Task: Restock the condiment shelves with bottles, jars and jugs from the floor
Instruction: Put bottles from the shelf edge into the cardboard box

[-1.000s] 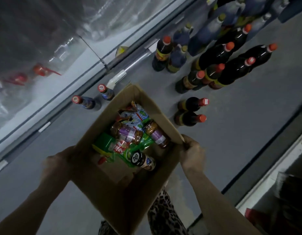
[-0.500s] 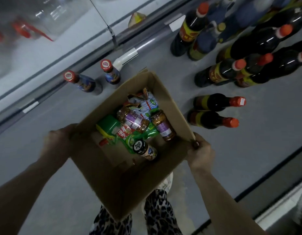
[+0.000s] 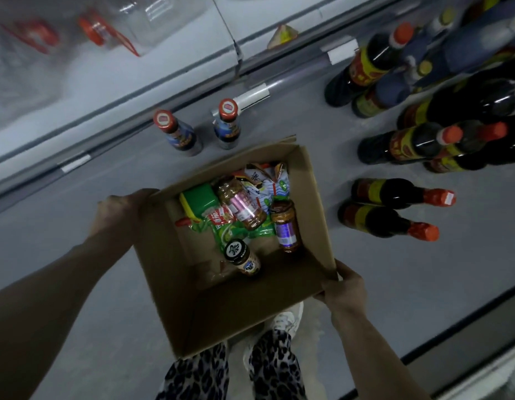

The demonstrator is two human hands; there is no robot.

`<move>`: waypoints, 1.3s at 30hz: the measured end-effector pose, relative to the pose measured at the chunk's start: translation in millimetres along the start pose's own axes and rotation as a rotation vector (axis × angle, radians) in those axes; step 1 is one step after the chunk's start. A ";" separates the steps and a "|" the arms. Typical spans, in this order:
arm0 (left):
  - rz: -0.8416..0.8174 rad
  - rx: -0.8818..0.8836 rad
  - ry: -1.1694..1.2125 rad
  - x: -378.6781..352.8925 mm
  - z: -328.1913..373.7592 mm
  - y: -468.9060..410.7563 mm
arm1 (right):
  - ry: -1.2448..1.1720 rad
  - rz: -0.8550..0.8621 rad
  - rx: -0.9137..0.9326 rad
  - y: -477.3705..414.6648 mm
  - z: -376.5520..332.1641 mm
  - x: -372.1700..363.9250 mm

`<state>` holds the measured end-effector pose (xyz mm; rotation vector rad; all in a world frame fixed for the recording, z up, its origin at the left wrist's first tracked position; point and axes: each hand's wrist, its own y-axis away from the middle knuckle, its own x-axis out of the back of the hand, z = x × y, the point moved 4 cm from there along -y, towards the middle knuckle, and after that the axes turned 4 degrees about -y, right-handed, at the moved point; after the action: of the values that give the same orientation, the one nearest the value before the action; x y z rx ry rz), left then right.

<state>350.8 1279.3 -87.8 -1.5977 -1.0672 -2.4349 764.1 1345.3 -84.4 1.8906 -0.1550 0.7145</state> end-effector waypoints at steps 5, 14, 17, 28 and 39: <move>0.020 0.031 0.111 5.8 -12.8 0.5 | -0.032 -0.005 0.006 2.2 -13.8 -7.7; 0.005 0.033 0.147 23.8 -23.8 -14.8 | -0.137 -0.018 -0.029 3.2 -27.4 -23.6; 0.008 -0.021 0.022 37.2 -21.4 -28.0 | -0.164 -0.016 -0.032 6.2 -29.0 -34.7; 0.015 -0.067 -0.251 69.2 -35.7 -56.9 | -0.200 0.007 -0.103 38.4 -7.9 -85.7; -0.044 0.152 -0.198 66.3 -62.3 -71.5 | 0.182 0.071 0.510 21.6 -181.2 -74.2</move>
<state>242.7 1320.4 -84.9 -1.8114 -1.2938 -2.1948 621.4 1478.8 -60.0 2.2935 0.0868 1.0434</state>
